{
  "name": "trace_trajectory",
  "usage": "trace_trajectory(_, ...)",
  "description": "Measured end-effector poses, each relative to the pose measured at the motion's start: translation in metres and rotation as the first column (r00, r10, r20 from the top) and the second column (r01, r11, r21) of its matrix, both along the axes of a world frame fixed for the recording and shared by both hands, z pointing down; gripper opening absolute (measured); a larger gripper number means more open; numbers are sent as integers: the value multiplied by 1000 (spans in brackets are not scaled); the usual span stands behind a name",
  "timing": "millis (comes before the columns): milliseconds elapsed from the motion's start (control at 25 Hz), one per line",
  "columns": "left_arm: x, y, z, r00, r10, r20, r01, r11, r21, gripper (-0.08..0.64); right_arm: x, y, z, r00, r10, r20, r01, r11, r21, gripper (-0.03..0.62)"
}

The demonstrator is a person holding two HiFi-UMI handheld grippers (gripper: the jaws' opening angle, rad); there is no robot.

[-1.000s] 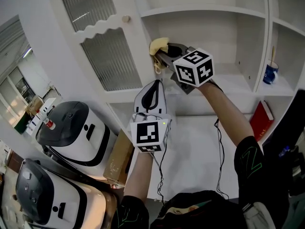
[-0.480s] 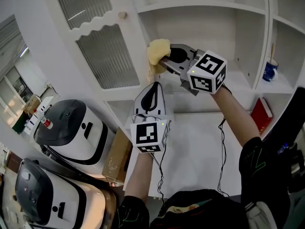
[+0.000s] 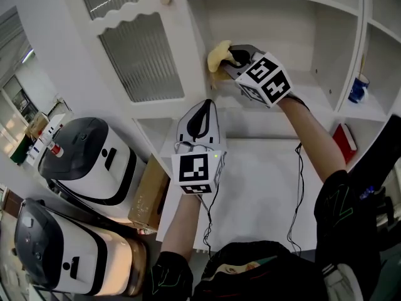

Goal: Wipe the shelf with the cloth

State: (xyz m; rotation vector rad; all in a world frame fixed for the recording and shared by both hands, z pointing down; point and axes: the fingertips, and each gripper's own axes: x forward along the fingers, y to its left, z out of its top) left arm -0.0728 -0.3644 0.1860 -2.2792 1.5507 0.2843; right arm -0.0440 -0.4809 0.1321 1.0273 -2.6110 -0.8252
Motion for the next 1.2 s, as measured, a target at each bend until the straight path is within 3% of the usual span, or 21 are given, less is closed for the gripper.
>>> trace_trajectory(440,2,7,8,1000,14,6,-14,1000,-8,0,-7,-69,54,973,140,-182,-163,979,-122,44)
trace_trajectory(560,-1,9,10,1000,12,0,-12,1000,-11,0,-11,-77,71,945,167,-280,-207,971,-119,44)
trace_trajectory(680,-5,11,16,1000,7,0,-7,1000,-21,0,-16,-76,74,939,171,-297,-216,969,-124,44)
trace_trajectory(1200,-6,7,35,999,31,7,-31,997,-73,0,-24,-35,102,894,-3,-448,-113,966,-232,44)
